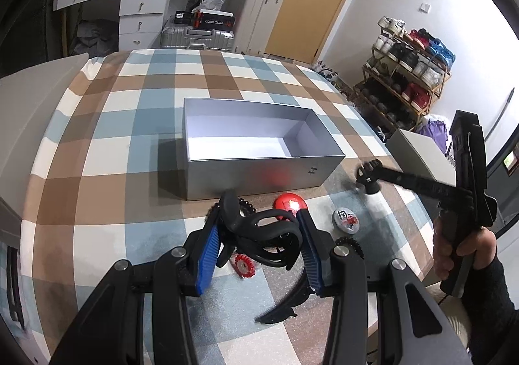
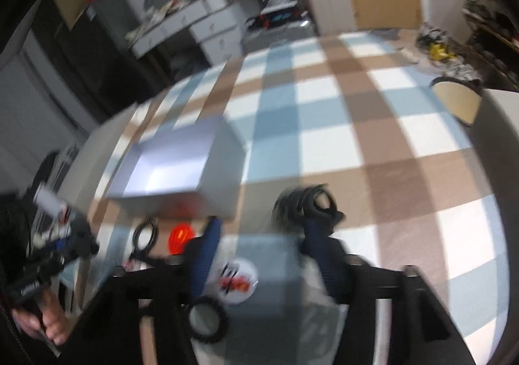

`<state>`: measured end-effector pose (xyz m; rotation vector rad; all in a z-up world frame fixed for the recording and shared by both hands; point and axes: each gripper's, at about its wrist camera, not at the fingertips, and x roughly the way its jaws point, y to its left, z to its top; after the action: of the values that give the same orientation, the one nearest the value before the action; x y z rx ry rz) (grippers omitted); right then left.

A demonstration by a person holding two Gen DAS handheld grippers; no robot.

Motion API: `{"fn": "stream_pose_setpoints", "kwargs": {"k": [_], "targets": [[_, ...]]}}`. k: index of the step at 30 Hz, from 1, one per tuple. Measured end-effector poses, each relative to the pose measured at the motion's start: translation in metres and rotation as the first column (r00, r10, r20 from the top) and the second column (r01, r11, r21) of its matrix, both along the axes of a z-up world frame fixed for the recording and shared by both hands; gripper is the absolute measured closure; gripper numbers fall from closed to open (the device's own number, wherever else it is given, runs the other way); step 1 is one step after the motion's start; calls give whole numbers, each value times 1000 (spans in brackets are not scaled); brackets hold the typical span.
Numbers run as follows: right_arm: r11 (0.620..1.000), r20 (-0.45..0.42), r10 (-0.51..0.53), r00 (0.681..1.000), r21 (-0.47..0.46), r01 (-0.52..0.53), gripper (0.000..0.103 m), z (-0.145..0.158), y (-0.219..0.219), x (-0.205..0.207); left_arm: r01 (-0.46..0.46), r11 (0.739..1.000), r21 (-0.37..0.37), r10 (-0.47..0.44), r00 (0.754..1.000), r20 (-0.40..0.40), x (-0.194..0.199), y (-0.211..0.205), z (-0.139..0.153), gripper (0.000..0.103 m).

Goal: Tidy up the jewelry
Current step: 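Lift both held black claw clips and carry them toward the open box, then lower both clips into the box and open both grippers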

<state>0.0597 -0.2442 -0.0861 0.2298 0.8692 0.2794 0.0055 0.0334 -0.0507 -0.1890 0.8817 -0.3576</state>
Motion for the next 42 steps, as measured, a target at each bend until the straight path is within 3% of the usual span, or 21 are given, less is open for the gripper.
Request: {"fn": "stream_pose_setpoints", "kwargs": {"k": [5, 11, 16, 20, 21, 24, 28, 32, 37, 42], "targets": [[1000, 10, -32, 999, -1, 32, 43, 2, -10, 9, 2, 1000, -14, -2, 1000, 1, 1, 0, 0, 63], [996, 96, -90, 991, -12, 92, 41, 14, -24, 5, 8, 1000, -14, -8, 1000, -2, 2, -1, -1, 63], [983, -36, -65, 997, -175, 58, 41, -16, -11, 21, 4, 1000, -22, -4, 1000, -8, 3, 1, -1, 63], [969, -92, -59, 994, -247, 34, 43, -32, -3, 22, 7, 1000, -24, -7, 1000, 7, 1, 1, 0, 63], [968, -105, -64, 992, -249, 36, 50, -35, -4, 23, 10, 1000, -23, -10, 1000, 13, 1, 0, 1, 63], [969, -123, -68, 990, -245, 36, 53, -39, -5, 26, 15, 1000, -27, -14, 1000, 26, 0, -1, 4, 63], [981, -128, -65, 990, -191, 39, 53, -36, -8, 25, 8, 999, -38, -6, 999, 54, 3, -1, 12, 63], [993, -23, -47, 999, -109, 44, 53, -9, -5, 15, -16, 999, -33, 19, 996, 84, 17, -3, 27, 63], [998, 146, 57, 988, 29, -61, 53, 40, 16, 6, -18, 1000, -5, 18, 994, 105, 40, -14, 36, 63], [977, 136, 184, 973, 83, -197, 53, 46, 50, 26, -2, 1000, -9, 3, 994, 108, 64, -24, 35, 63]]}}
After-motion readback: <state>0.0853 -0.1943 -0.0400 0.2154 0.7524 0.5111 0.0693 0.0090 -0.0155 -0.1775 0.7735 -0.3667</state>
